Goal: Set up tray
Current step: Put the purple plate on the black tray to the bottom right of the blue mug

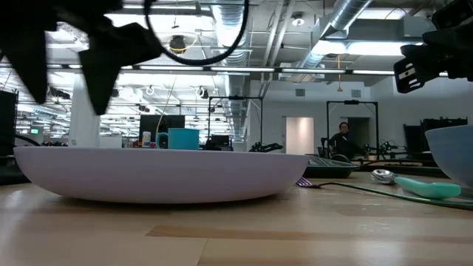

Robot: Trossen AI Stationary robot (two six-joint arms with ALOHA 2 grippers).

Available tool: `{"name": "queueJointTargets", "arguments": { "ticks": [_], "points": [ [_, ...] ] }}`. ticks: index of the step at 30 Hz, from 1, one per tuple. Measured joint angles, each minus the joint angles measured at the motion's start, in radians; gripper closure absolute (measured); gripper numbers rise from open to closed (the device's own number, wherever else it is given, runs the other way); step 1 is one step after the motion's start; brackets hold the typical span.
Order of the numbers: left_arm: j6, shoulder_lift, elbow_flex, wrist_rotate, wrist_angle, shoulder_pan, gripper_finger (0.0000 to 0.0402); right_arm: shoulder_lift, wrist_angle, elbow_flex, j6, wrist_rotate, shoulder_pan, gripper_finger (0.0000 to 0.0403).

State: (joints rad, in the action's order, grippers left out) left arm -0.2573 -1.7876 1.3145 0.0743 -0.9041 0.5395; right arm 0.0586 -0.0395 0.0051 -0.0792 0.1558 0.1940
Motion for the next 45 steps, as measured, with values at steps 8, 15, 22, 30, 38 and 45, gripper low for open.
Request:
{"name": "queueJointTargets", "arguments": {
  "ticks": [8, 15, 22, 30, 38, 45],
  "points": [
    [0.016, -0.079, -0.013, 0.039, 0.036, 0.073, 0.017, 0.0, 0.0, 0.0, 0.0, 0.0, 0.0, 0.0284],
    [0.037, -0.173, 0.011, 0.058, 0.042, 0.069, 0.017, 0.0, 0.0, 0.0, 0.0, 0.0, 0.0, 0.0284],
    [0.014, -0.2, 0.013, 0.028, 0.04, 0.066, 0.0177, 0.0, 0.0, 0.0, 0.0, 0.0, 0.0, 0.0284],
    [-0.026, -0.2, 0.014, 0.019, 0.027, 0.069, 0.0272, 0.0, 0.0, 0.0, 0.0, 0.0, 0.0, 0.0284],
    [-0.088, -0.2, 0.031, -0.01, -0.033, 0.072, 0.0377, 0.0, 0.0, 0.0, 0.0, 0.0, 0.0, 0.0284],
    [-0.103, -0.205, 0.209, 0.027, -0.227, 0.102, 0.0397, 0.0, 0.0, 0.0, 0.0, 0.0, 0.0, 0.0284]
  ]
}}
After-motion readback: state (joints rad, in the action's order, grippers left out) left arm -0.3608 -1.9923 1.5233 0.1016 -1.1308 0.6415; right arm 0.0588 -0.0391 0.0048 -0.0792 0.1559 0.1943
